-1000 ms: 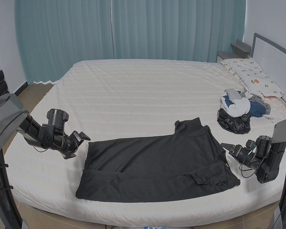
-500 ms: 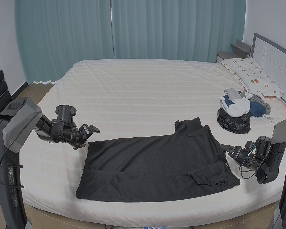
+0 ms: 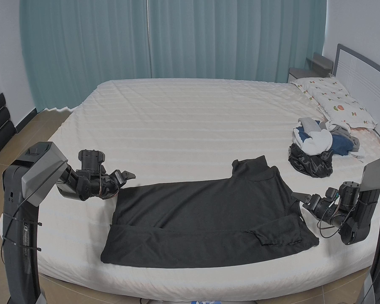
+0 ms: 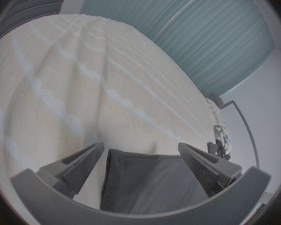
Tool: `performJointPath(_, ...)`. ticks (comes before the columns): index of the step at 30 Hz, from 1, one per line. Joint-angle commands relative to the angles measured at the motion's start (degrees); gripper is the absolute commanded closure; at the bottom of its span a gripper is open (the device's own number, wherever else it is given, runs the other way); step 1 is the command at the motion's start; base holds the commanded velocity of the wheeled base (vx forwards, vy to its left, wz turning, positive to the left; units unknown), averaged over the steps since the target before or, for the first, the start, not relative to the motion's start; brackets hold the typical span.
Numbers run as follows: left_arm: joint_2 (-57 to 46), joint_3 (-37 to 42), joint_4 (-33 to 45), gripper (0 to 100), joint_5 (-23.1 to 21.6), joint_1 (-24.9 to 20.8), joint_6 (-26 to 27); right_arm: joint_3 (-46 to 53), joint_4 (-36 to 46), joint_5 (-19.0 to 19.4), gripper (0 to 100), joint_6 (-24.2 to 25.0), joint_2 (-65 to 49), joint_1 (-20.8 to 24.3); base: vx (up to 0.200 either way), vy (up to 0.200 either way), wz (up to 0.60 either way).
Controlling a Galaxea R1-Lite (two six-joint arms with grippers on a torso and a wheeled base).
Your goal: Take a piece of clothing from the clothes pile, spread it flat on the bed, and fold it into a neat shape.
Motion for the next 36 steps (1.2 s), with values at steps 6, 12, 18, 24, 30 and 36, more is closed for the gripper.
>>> performJointPath(6,1.8,-0.6,-0.2,0,0.1,-0.2,0.0,-0.2,-0.6,-0.3,0,0.0,0.1,0.2,0.0,0.0,0.0)
performJointPath(12,2.0,-0.5,-1.5,100,1.3,-0.2,0.0,-1.7,-0.5,-0.7,0,0.0,-0.2,0.9,0.0,0.0,0.0)
performJointPath(18,1.9,0.7,-4.1,100,3.4,-0.2,-0.7,-11.2,4.2,-7.8,0,-0.1,0.8,4.2,0.0,0.0,0.0)
performJointPath(24,1.3,0.8,-4.1,100,3.9,-0.2,-6.7,-26.3,20.5,-9.1,0,-1.3,0.5,5.8,0.0,0.0,0.0)
performJointPath(30,1.1,1.2,-4.0,100,3.1,-0.1,-8.5,-42.6,37.3,-13.6,0,-6.8,4.9,7.3,0.0,0.0,0.0)
performJointPath(36,1.0,1.6,-3.9,100,3.1,-0.1,-8.6,-56.2,47.8,-16.9,0,-10.7,10.8,8.1,0.0,0.0,0.0)
